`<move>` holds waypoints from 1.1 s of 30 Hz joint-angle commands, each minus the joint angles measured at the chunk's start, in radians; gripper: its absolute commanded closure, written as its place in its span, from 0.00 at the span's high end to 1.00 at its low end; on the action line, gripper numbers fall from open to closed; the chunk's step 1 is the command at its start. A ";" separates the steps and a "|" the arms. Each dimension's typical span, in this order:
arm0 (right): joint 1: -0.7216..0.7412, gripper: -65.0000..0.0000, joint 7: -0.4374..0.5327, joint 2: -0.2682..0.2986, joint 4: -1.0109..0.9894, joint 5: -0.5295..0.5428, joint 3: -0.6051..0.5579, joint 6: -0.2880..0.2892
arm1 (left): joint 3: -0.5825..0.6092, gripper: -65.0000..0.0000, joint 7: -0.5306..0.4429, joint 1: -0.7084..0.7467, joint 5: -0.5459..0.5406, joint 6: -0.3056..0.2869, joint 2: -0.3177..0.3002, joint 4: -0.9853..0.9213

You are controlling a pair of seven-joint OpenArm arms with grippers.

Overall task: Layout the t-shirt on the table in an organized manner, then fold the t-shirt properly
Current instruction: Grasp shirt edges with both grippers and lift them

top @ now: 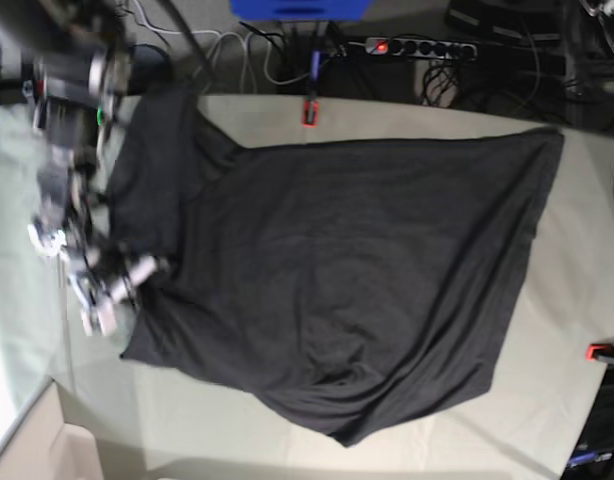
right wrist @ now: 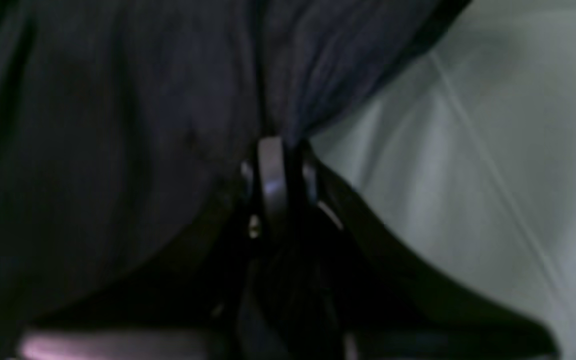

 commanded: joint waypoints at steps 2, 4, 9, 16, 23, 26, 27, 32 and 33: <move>-0.099 0.00 -0.004 -0.041 0.225 0.014 -0.001 0.023 | -0.001 0.65 -0.010 -0.078 -0.012 -0.003 -0.023 0.014; -0.222 0.00 -0.015 -0.071 0.410 0.013 -0.006 0.023 | 0.008 0.65 -0.004 -0.166 0.044 -0.003 -0.012 0.014; -0.440 0.00 -0.018 -0.144 0.659 0.013 -0.009 0.023 | 0.249 0.65 -0.016 -0.391 0.309 -0.003 -0.009 -0.118; -0.558 0.00 -0.018 -0.157 0.706 0.013 -0.008 0.023 | 0.429 0.65 -0.175 -0.628 0.433 -0.012 0.038 -0.586; -0.590 0.00 -0.018 -0.157 0.708 0.011 -0.006 0.023 | 0.667 0.65 -0.455 -0.695 0.439 -0.009 0.043 -0.882; -0.589 0.00 -0.018 -0.157 0.705 0.011 -0.006 0.023 | 0.748 0.64 -0.505 -0.697 0.439 -0.012 0.040 -0.952; -0.586 0.00 -0.018 -0.157 0.705 0.011 -0.006 0.023 | 0.770 0.63 -0.515 -0.698 0.439 -0.012 0.038 -0.962; -0.584 0.00 -0.018 -0.157 0.708 0.011 -0.006 0.023 | 0.776 0.02 -0.516 -0.658 0.432 -0.012 0.017 -0.964; -0.586 0.00 -0.018 -0.156 0.711 0.011 -0.004 0.023 | 0.768 0.00 -0.515 -0.648 0.432 -0.012 0.011 -0.962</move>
